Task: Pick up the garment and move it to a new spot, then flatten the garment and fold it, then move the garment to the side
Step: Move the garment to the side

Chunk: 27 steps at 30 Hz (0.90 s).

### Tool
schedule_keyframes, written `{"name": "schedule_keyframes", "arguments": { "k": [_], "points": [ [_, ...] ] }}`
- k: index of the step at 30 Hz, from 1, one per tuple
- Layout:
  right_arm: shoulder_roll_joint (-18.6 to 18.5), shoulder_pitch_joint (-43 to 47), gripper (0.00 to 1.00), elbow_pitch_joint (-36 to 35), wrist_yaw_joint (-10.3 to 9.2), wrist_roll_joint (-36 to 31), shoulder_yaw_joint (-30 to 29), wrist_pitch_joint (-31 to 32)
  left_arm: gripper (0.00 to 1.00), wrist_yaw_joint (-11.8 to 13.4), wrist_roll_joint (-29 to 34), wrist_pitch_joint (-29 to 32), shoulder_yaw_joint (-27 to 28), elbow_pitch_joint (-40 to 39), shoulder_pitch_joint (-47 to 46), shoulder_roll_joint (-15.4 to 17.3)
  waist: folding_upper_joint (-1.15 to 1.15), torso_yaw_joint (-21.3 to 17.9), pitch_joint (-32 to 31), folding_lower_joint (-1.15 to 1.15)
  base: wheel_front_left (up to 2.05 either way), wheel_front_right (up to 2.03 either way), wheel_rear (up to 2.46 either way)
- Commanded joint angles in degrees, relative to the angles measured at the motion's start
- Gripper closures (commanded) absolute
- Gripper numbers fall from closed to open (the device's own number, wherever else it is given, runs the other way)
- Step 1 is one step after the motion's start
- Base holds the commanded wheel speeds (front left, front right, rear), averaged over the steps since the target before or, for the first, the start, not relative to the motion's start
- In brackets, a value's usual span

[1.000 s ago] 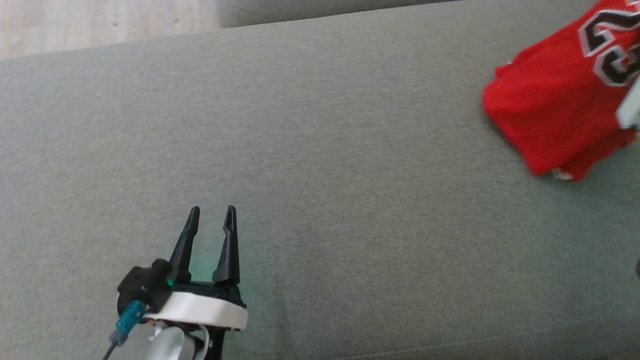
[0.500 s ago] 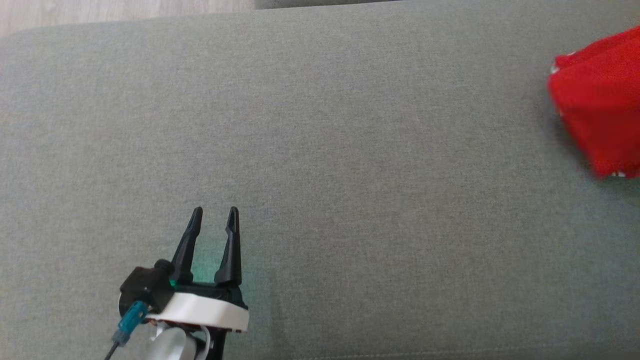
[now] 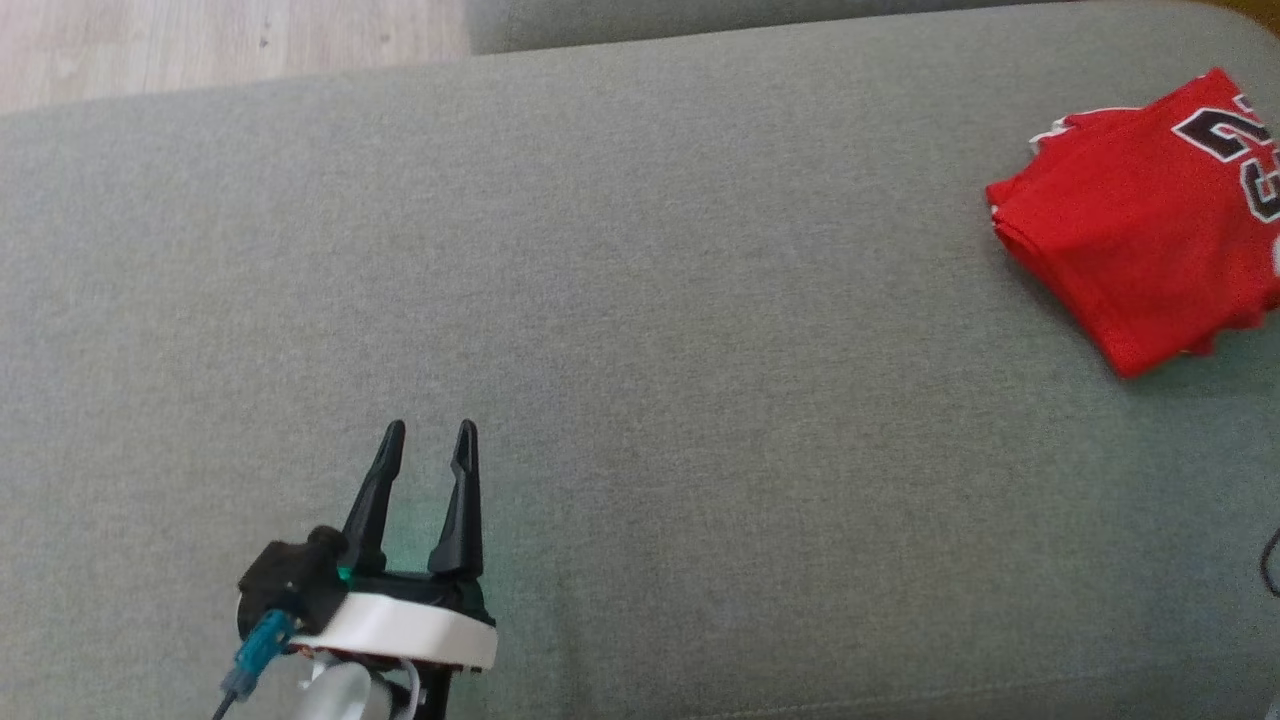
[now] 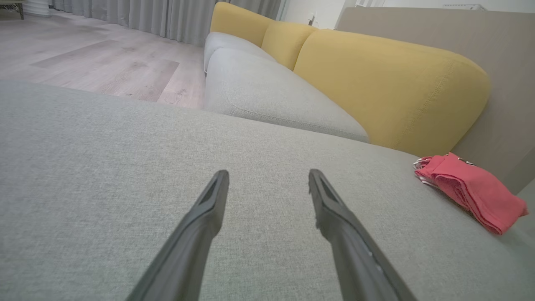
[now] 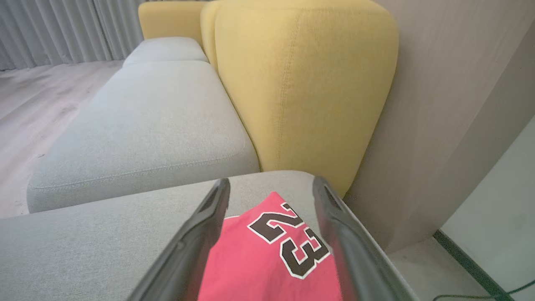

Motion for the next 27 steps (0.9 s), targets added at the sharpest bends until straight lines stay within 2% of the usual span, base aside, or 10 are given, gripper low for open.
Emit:
{"name": "schedule_keyframes", "arguments": {
  "k": [1, 11, 19, 23, 27],
  "points": [
    [0.0, 0.0, 0.0, -3.0, 0.37, 0.8, 2.1, -1.0, 0.0, -0.1, -0.3, -0.3, 1.8, -2.0, -0.7, 0.6, 0.0, -0.5, -0.6, 0.0, 0.0, 0.0, 0.0],
    [3.9, 8.4, 0.0, -10.3, 0.37, 7.3, 13.2, -6.0, 0.0, 1.4, -1.9, -0.5, 5.4, -2.7, 0.6, 1.7, 0.0, -2.6, -6.1, 0.0, 0.0, 0.0, 0.0],
    [8.8, 17.4, 0.0, -11.7, 0.37, 4.5, 18.2, -12.7, 0.0, 3.9, -2.8, -0.5, 7.7, -0.9, 4.6, 2.7, 0.0, -2.4, -10.2, 0.0, 0.0, 0.0, 0.0],
    [11.9, 22.6, 0.0, -13.1, 0.37, 3.2, 18.6, -15.8, 0.0, 5.1, -1.9, -0.1, 7.6, -0.9, 6.8, 3.7, 0.0, -1.5, -11.3, 0.0, 0.0, 0.0, 0.0],
    [13.4, 27.9, 0.0, -15.0, 0.37, 2.1, 19.1, -18.5, 0.0, 6.2, -1.8, 0.6, 7.4, -0.9, 8.4, 3.7, 0.0, -0.7, -12.1, 0.0, 0.0, 0.0, 0.0]
  ]
}}
